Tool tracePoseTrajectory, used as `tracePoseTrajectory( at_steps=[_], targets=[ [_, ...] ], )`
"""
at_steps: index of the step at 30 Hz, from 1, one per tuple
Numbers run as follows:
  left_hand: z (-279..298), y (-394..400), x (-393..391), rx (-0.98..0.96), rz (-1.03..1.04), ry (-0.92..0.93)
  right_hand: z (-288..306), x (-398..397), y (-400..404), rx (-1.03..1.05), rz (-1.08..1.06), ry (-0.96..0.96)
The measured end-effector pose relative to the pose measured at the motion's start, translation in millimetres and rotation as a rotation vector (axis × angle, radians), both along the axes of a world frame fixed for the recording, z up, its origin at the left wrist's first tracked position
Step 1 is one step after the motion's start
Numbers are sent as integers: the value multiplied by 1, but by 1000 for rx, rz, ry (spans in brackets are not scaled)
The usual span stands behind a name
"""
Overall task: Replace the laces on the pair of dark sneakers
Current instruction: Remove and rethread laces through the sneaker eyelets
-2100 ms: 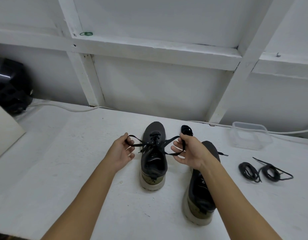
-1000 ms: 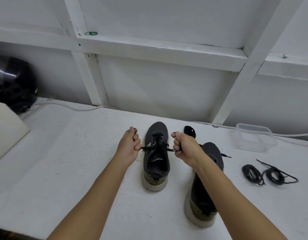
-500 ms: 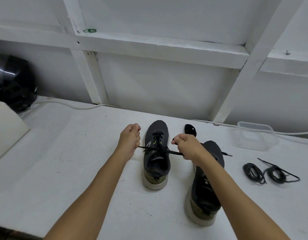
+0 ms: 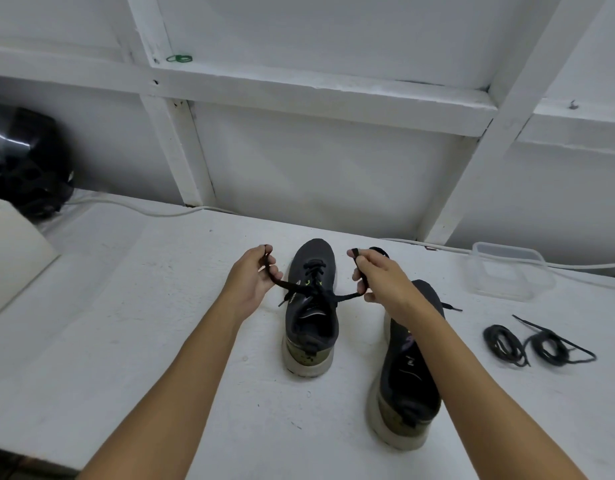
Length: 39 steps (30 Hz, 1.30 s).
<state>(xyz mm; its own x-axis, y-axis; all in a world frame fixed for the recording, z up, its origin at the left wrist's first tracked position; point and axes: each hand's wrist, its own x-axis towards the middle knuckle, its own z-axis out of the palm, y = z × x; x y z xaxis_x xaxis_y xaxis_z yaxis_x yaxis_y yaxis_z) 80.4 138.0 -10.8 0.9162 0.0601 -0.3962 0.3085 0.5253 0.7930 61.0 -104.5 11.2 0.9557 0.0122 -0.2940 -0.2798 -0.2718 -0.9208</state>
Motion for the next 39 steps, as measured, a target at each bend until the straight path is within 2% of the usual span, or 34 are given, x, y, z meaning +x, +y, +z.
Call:
tracePoseTrajectory(
  at_steps=[2,4,8,12,20,23,25,28,30,32,34,36,39],
  targets=[
    [9,-1,1,26,-70,-67,8,2,3,63,68,44],
    [21,-6,3,145,-162,-137,16,4,11,44,100,6],
    [46,-19,11,415,-255,-260,25,13,30,-32,4,-37],
    [60,-28,17,499,-371,-342,27,20,42,-68,-1,1],
    [64,-38,20,670,-453,-395,34,12,49,118,224,81],
    [63,-34,19,683,-494,-416,36,12,48,110,160,44],
    [60,-28,18,707,-423,-400,35,13,47,151,97,44],
    [45,-19,14,793,-142,-242,32,15,42,232,30,94],
    [33,-15,7,863,-71,-160,30,13,38,264,24,125],
    [21,-12,2,840,-193,-140,30,13,35,210,32,107],
    [18,-11,-4,774,-418,-169,33,13,35,135,46,74],
    [20,-12,-10,700,-588,-216,37,13,35,150,72,63],
    [20,-20,-12,711,-596,-281,41,13,34,154,93,48]
  ],
)
